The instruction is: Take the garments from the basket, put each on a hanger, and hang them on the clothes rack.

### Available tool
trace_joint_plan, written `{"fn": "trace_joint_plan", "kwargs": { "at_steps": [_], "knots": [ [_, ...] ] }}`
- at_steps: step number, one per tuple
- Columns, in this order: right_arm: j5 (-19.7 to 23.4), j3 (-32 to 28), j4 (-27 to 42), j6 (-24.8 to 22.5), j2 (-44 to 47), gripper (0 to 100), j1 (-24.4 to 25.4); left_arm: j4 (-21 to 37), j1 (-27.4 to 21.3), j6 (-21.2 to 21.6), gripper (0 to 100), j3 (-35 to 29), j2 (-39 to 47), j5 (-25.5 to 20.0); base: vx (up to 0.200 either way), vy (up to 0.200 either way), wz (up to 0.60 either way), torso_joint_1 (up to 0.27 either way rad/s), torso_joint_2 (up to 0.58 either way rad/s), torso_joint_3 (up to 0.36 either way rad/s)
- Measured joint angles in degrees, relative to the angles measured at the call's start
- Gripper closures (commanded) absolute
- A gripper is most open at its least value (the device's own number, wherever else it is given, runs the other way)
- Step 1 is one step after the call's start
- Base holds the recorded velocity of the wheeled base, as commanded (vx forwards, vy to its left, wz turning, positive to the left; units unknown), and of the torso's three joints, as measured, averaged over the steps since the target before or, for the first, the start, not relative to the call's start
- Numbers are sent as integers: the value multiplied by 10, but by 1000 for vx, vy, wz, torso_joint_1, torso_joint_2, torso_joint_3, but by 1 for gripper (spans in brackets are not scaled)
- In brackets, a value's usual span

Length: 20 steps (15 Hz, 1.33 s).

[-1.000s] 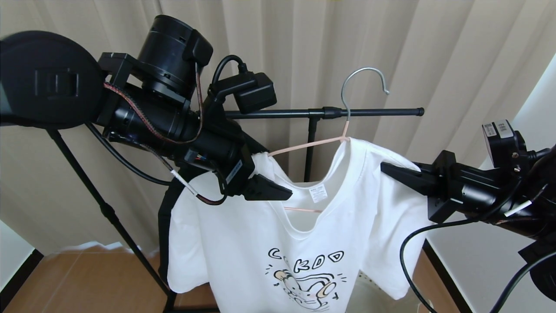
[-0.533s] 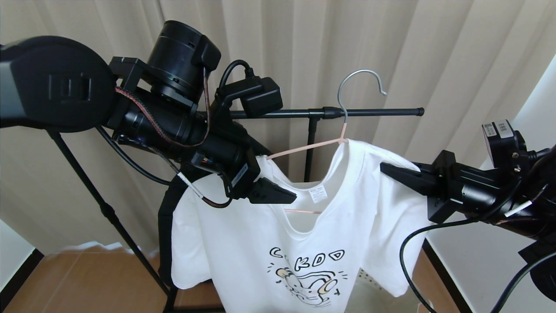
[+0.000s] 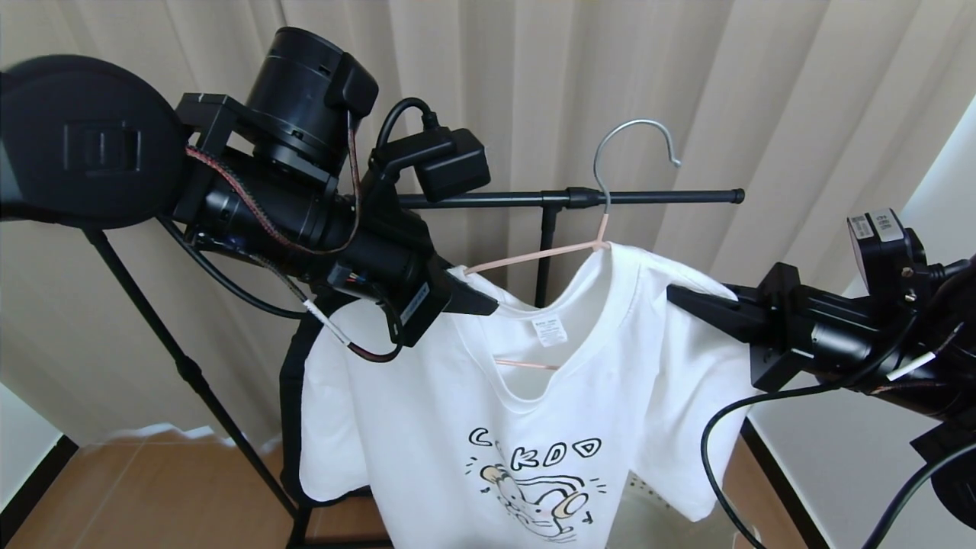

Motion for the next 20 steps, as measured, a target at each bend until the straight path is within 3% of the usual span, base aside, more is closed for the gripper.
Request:
{"fn": "trace_joint_plan", "kwargs": {
  "at_steps": [6, 9, 10, 16, 20],
  "knots": [
    [0, 7, 2, -14, -11, 100, 0, 0, 0, -2, 100, 9, -13, 1, 0, 0, 0, 0, 0, 0],
    [1, 17, 1, -51, -12, 100, 0, 0, 1, -3, 100, 15, -21, 1, 0, 0, 0, 0, 0, 0],
    [1, 19, 1, -55, -12, 0, 0, 0, 1, -4, 100, 18, -23, 1, 0, 0, 0, 0, 0, 0],
    [0, 16, 5, -56, -14, 0, -1, -1, 7, -7, 100, 30, -40, 2, 0, 0, 0, 0, 0, 0],
    [1, 15, 5, -56, -14, 0, -4, -38, 28, -9, 100, 85, -71, 2, 0, 0, 0, 0, 0, 0]
  ]
}}
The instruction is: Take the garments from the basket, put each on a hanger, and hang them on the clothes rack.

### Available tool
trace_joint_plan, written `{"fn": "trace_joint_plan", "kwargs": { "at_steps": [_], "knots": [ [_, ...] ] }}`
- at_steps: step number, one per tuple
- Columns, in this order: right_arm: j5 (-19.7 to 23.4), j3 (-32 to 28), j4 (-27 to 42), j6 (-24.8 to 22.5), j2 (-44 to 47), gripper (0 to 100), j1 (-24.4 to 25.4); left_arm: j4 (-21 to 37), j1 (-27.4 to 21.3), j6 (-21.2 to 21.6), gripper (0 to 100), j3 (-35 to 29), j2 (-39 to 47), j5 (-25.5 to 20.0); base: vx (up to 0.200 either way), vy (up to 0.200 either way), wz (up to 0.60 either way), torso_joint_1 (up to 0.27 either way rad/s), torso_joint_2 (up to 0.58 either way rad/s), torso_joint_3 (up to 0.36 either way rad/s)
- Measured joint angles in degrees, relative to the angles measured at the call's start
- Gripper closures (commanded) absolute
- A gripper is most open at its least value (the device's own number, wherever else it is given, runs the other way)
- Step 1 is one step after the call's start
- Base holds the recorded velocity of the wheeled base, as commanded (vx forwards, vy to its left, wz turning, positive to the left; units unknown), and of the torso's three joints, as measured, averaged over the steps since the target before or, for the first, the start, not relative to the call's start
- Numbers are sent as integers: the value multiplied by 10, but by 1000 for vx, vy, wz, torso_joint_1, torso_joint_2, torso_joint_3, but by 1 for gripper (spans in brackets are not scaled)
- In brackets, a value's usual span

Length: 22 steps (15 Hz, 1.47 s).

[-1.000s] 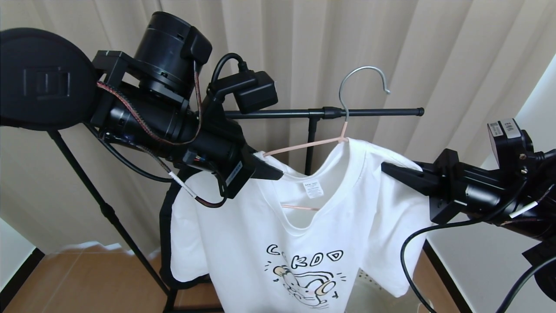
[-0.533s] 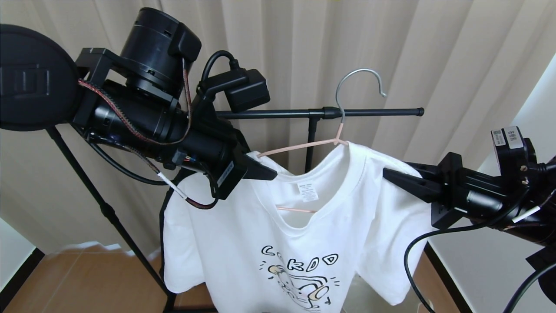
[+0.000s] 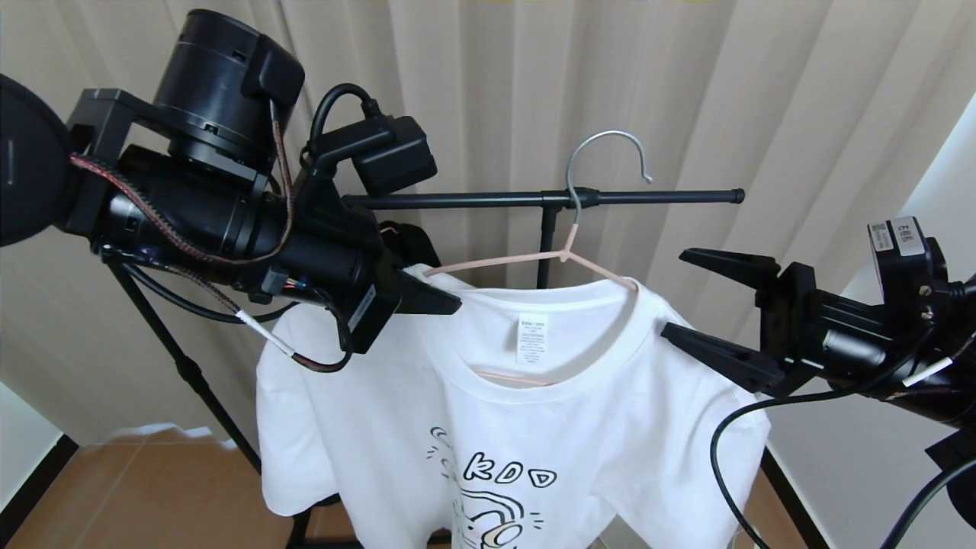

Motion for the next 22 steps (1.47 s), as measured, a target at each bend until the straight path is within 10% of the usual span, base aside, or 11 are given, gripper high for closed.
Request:
{"fn": "trace_joint_plan", "kwargs": {
  "at_steps": [22],
  "knots": [
    [-2, -29, 0, -60, 121, 0, -9, -176, 71, -126, 100, 214, -173, 1, 0, 0, 0, 0, 0, 0]
  ]
}}
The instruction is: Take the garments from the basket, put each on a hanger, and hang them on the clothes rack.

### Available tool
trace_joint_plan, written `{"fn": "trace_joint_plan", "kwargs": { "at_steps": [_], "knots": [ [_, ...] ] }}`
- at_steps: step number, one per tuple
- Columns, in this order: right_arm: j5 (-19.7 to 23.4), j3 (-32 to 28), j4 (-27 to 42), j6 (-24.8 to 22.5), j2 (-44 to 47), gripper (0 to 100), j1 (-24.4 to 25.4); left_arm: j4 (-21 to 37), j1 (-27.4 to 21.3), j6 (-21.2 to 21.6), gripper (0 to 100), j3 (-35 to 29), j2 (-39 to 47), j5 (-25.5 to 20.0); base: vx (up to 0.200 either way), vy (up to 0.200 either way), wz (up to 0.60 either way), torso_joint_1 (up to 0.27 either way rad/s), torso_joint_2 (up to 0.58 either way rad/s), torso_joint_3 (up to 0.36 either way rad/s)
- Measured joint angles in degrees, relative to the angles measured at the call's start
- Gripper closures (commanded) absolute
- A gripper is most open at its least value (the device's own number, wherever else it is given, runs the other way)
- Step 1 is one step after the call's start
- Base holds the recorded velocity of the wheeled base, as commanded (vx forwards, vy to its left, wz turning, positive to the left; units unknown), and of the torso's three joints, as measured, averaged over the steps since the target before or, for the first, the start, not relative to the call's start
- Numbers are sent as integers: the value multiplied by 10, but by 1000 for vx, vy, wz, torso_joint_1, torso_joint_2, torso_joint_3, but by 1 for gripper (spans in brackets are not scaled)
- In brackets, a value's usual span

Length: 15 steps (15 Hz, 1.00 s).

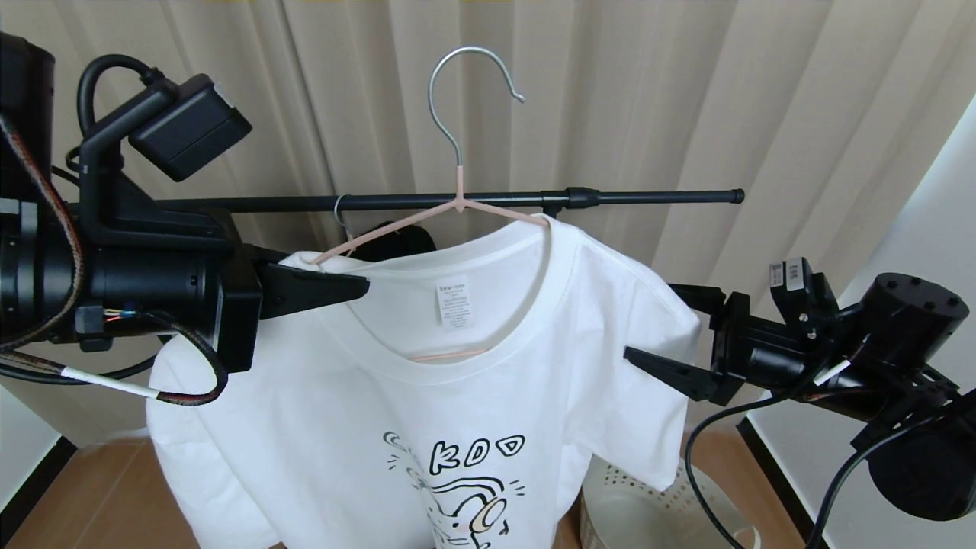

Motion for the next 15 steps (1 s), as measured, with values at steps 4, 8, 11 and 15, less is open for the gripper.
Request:
{"fn": "trace_joint_plan", "kwargs": {
  "at_steps": [4, 8, 11, 15],
  "knots": [
    [-2, -9, 0, -1, 23, 100, -1, -7, 3, -2, 100, 22, -13, 0, 0, 0, 0, 0, 0, 0],
    [-2, -22, 1, 2, 29, 100, -17, -8, 11, -1, 100, 29, -22, 0, 0, 0, 0, 0, 0, 0],
    [-2, -34, 2, 16, 29, 100, -36, -8, 12, -1, 100, 38, -31, 0, 0, 0, 0, 0, 0, 0],
    [-1, -50, 1, 34, 30, 100, -60, -8, 19, -1, 100, 46, -43, -1, 0, 0, 0, 0, 0, 0]
  ]
}}
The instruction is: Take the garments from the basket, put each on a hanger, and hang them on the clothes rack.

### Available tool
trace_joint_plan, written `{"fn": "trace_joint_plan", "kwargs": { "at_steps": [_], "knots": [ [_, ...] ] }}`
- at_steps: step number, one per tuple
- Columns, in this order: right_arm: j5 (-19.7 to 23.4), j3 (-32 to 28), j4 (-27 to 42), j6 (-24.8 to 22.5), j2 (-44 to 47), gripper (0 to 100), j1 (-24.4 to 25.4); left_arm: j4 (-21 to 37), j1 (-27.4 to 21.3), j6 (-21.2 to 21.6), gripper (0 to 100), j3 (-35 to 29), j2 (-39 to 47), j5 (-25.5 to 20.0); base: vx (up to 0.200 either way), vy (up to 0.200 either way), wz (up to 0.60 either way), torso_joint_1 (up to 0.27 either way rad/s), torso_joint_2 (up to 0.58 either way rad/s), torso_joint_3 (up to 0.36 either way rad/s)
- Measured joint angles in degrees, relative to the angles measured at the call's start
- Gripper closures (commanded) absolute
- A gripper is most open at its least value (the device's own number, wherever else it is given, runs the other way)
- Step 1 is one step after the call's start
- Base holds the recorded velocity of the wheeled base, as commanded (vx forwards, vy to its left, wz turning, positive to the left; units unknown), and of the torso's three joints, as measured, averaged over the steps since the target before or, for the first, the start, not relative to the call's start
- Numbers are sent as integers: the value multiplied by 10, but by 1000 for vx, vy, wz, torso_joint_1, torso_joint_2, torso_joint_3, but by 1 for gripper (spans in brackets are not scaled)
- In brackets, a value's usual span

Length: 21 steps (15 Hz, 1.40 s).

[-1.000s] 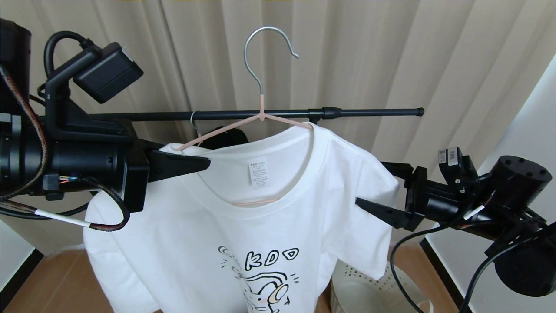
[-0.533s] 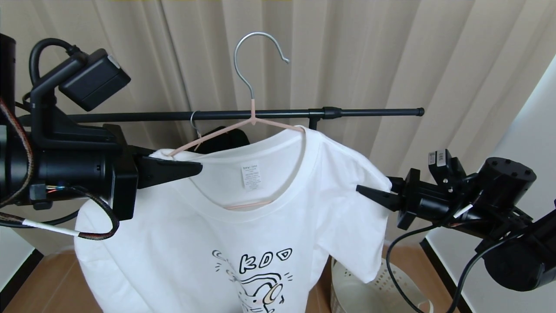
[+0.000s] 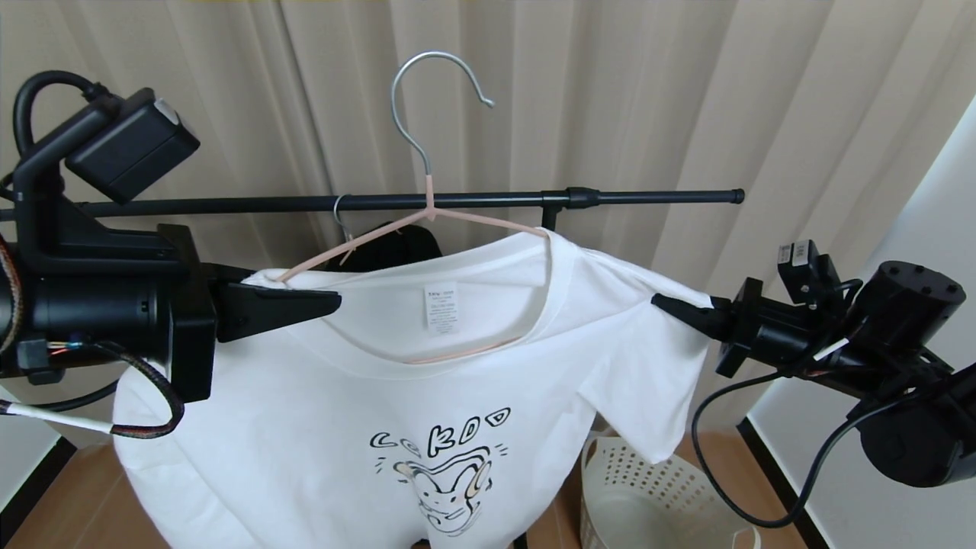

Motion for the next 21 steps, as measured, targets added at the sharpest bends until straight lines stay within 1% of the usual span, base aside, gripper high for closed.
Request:
{"fn": "trace_joint_plan", "kwargs": {
  "at_steps": [9, 12, 13, 14, 15, 19, 21],
  "knots": [
    [0, -1, 0, 2, 0, 100, -6, 0, 10, -1, 100, 11, -12, 0, 0, 0, 0, 0, 0, 0],
    [0, 16, 7, 1, -13, 100, -1, 0, 10, -18, 100, 14, -11, 1, 0, 0, 0, 0, 0, 0],
    [0, 23, 9, -5, -18, 100, 3, -1, 10, -22, 100, 14, -11, 1, 0, 0, 0, 0, 0, 0],
    [0, 30, 9, -21, -23, 100, 6, 0, 10, -25, 100, 14, -11, 2, 0, 0, 0, 0, 0, 0],
    [0, 35, 10, -29, -28, 0, 8, 0, 10, -32, 100, 14, -11, 2, 0, 0, 0, 0, 0, 0],
    [0, 55, 9, -37, -56, 0, 26, 1, 19, -57, 100, 22, -17, 5, 0, 0, 0, 0, 0, 0],
    [0, 70, 9, -56, -73, 0, 41, 1, 29, -69, 100, 34, -24, 5, 0, 0, 0, 0, 0, 0]
  ]
}}
